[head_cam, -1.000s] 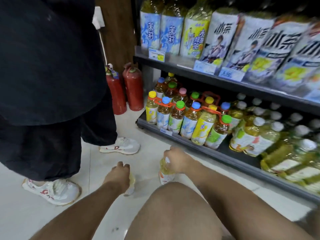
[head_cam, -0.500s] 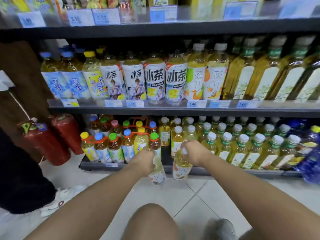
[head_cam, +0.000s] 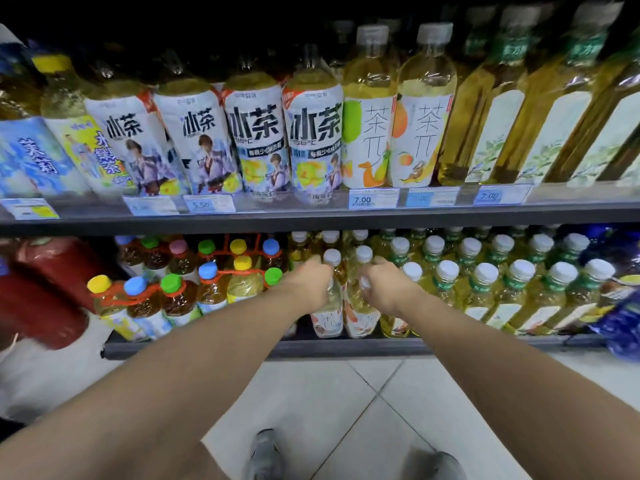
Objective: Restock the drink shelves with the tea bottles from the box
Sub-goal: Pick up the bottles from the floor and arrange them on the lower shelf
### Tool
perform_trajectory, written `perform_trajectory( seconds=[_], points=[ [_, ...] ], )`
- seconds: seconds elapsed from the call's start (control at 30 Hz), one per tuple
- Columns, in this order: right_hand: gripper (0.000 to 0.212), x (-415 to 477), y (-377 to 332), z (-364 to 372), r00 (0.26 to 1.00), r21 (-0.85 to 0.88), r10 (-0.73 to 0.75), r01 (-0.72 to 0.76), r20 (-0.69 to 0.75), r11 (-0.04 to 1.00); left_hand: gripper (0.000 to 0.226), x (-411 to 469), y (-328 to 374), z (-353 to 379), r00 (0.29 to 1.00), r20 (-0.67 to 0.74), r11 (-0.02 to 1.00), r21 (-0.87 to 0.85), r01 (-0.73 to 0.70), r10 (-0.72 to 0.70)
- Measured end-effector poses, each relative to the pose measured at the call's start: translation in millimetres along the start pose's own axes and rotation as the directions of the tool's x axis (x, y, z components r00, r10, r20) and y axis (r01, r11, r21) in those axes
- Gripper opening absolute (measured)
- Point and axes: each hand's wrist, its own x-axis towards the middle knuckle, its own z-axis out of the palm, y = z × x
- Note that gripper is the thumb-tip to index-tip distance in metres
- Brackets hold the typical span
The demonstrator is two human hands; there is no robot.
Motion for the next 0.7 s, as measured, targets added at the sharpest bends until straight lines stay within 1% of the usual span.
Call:
perform_trajectory(
  seconds=[0.07,0.23,0.3,0.37,0.5,0.6,0.7],
  points=[
    [0.036,11,3,9,1.000,-0.007,0.019,-0.019,0.015,1.000,0.029,12,0,8,1.000,0.017,1.000,0.003,-0.010,0.010],
    [0.036,34,10,32,0.997,-0.009,0.071,-0.071,0.031,0.997,0.036,34,0,29,0.999,0.051,1.000,0.008,-0.016,0.016],
    [0.029,44,9,37,0.996,0.000,0.086,-0.086,0.033,0.996,0.040,38,-2,37,0.999,0.050,1.000,-0.015,-0.011,0.012],
    [0.028,50,9,37,0.995,-0.014,0.098,-0.097,0.037,0.995,0.044,39,-3,38,0.999,0.042,0.999,-0.048,-0.016,0.018],
    [0.033,52,9,33,0.994,-0.014,0.087,-0.086,0.064,0.996,0.048,33,-6,36,0.999,0.039,0.995,-0.101,-0.017,0.021],
    [0.038,47,6,32,0.991,-0.005,0.102,-0.102,0.086,0.995,0.059,25,-7,37,0.998,0.055,0.989,-0.145,0.008,0.000],
    [0.039,40,2,32,0.991,-0.033,0.106,-0.104,0.083,0.994,0.067,16,-11,37,0.998,0.062,0.990,-0.142,0.006,0.003]
  ],
)
